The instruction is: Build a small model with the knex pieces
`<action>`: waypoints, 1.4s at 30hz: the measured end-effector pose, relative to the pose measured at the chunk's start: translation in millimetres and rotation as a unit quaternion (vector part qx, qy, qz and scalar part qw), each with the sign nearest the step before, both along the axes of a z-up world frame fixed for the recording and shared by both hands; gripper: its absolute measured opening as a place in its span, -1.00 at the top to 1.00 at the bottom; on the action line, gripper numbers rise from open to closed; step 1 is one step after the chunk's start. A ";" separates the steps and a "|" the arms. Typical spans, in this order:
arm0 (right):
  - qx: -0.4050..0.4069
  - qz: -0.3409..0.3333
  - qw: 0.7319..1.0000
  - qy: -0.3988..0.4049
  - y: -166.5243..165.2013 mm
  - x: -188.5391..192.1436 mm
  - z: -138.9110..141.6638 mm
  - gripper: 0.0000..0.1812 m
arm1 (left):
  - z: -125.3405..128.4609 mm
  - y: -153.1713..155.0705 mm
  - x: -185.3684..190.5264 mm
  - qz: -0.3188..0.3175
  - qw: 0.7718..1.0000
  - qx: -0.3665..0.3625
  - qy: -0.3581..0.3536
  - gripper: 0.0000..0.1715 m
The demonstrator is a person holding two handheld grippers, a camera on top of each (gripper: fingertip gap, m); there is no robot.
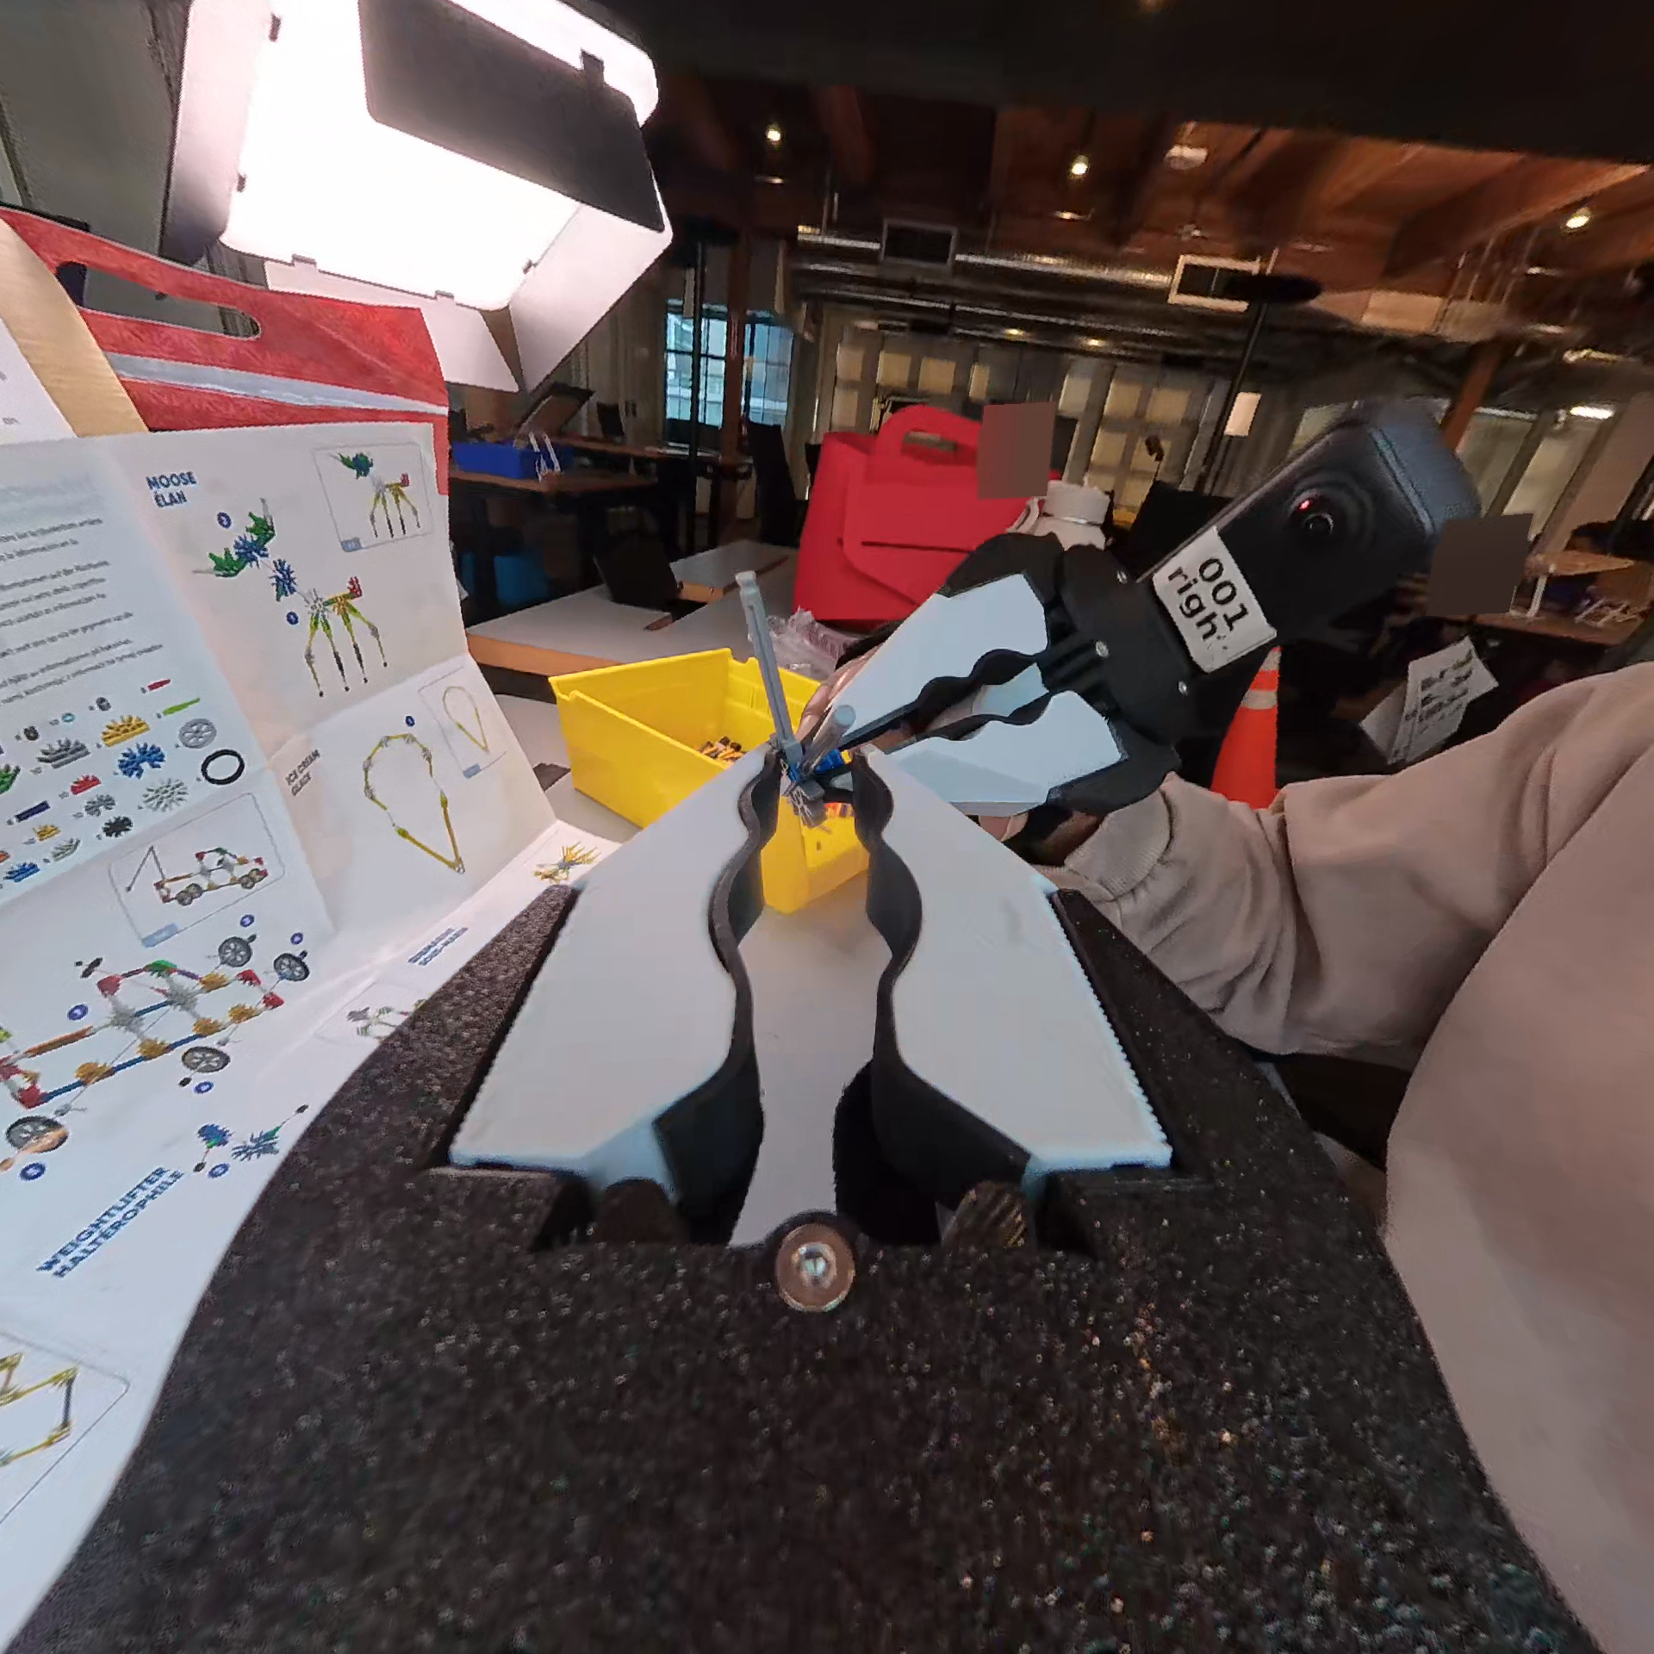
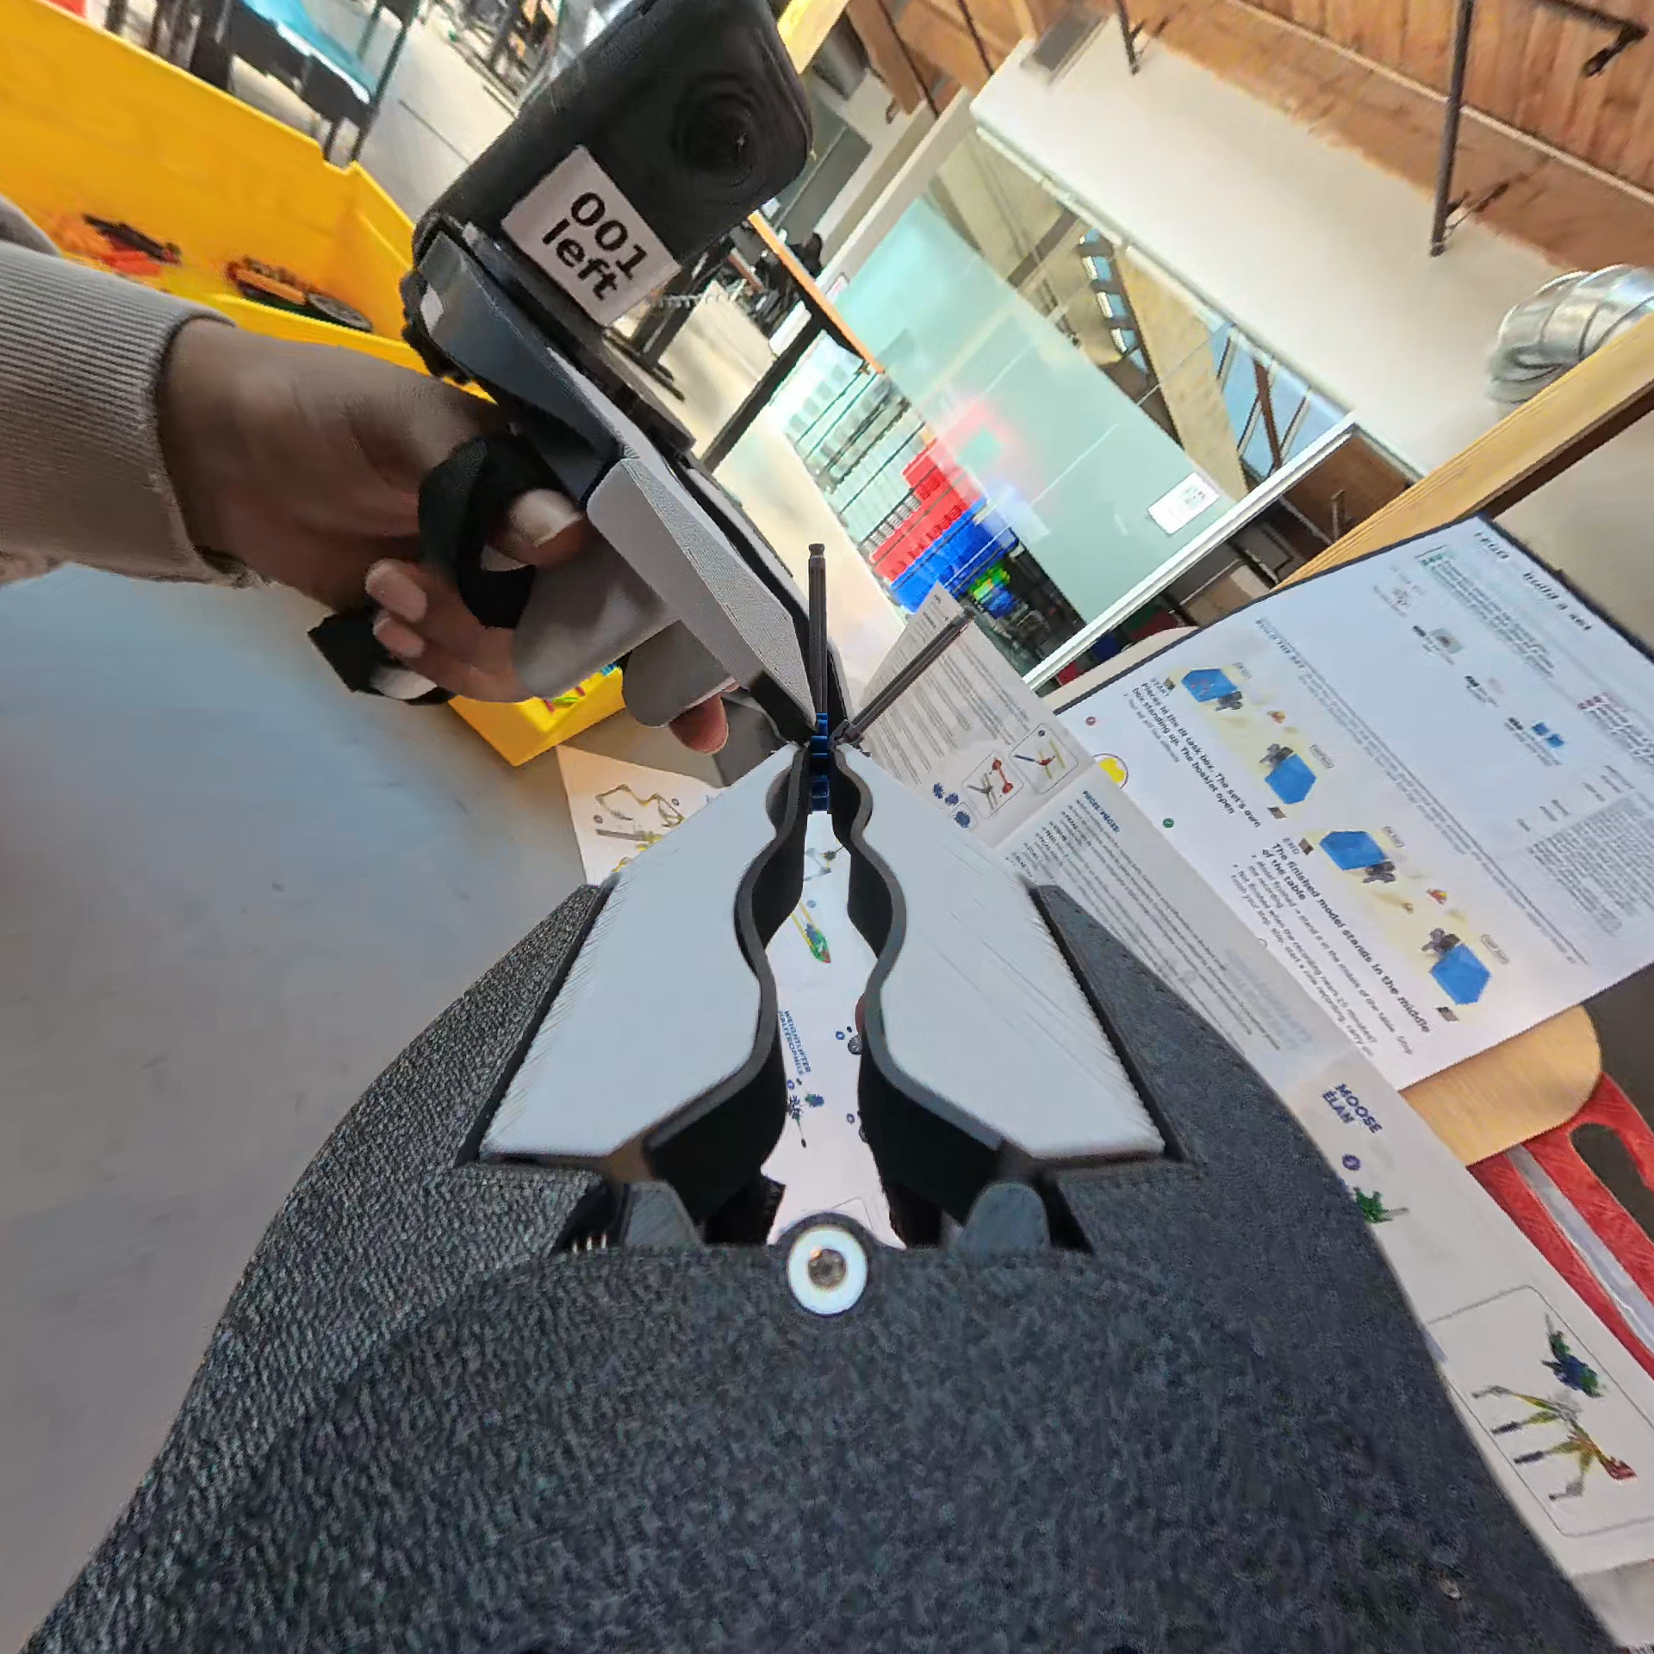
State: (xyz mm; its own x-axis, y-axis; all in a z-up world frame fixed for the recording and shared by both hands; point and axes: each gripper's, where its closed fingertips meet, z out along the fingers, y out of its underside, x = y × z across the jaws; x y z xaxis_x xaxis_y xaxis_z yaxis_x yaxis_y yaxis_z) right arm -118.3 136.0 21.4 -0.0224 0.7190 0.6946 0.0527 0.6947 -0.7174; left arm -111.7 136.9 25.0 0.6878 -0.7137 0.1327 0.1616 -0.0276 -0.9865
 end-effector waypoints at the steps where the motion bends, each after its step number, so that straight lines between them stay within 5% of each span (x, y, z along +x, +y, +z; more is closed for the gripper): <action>1: -0.004 0.000 1.000 0.009 -1.0 -0.4 2.2 0.97 | 2.5 -1.1 -0.5 -0.003 1.000 0.002 -0.009 0.84; 10: -0.072 0.045 0.996 0.016 -9.4 -2.7 1.9 0.93 | 5.0 -7.3 -5.0 0.000 0.999 0.029 0.037 0.88; 17: -0.200 0.139 0.969 -0.040 -17.4 5.2 -2.0 0.68 | -23.1 -19.7 -5.2 -0.014 0.981 0.017 0.195 0.88; 22: -0.246 0.204 0.942 -0.104 -37.4 8.4 -18.6 0.77 | -42.7 -26.4 12.9 -0.047 0.964 0.012 0.260 0.87; 24: -0.245 0.209 0.941 -0.103 -38.5 8.4 -20.1 0.99 | -47.2 -28.0 19.4 -0.061 0.962 0.011 0.265 0.87; 35: -0.387 0.220 0.895 -0.020 -9.7 9.7 13.5 1.00 | -23.5 -19.4 9.6 -0.013 0.976 0.054 0.212 0.88; 42: -0.403 0.239 0.883 0.015 -16.9 11.6 25.8 1.00 | -11.6 -15.8 12.3 0.005 0.981 0.075 0.180 0.93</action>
State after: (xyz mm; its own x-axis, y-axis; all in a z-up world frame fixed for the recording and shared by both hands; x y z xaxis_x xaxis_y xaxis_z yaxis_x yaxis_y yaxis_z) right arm -106.7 119.1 47.2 -0.4485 0.8932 -0.0336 -0.1351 -0.1050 -0.9853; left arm -99.4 121.2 13.4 0.6779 -0.6994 -0.2265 -0.1981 0.1229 -0.9724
